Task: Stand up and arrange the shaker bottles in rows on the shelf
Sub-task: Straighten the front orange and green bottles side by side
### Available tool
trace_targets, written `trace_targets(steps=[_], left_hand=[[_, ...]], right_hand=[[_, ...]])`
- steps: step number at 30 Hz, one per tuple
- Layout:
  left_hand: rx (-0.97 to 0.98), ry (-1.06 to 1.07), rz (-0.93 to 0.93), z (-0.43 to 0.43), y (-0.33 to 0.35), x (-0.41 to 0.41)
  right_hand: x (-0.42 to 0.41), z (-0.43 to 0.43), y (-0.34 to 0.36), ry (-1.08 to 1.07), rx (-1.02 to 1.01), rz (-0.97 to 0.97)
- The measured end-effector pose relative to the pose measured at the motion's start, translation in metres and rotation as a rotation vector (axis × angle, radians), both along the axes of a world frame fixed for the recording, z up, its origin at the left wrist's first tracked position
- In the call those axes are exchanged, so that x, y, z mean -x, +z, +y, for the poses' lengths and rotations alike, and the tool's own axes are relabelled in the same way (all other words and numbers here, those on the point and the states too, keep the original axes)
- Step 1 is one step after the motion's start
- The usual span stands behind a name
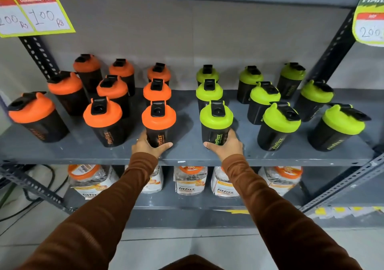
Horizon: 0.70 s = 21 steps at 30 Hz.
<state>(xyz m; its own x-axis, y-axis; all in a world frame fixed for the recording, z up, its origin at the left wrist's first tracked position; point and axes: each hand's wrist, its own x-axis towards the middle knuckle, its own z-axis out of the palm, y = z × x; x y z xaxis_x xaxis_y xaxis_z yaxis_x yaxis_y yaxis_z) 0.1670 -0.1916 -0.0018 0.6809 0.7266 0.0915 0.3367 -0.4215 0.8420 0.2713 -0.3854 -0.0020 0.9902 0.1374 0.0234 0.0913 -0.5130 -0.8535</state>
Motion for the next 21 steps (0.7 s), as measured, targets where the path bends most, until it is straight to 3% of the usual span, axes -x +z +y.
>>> trace_targets(steps=[21], left_hand=[[0.041, -0.017, 0.054, -0.0045, 0.0048, 0.0089]], right_hand=[[0.0087, -0.005, 0.0, -0.002, 0.043, 0.009]])
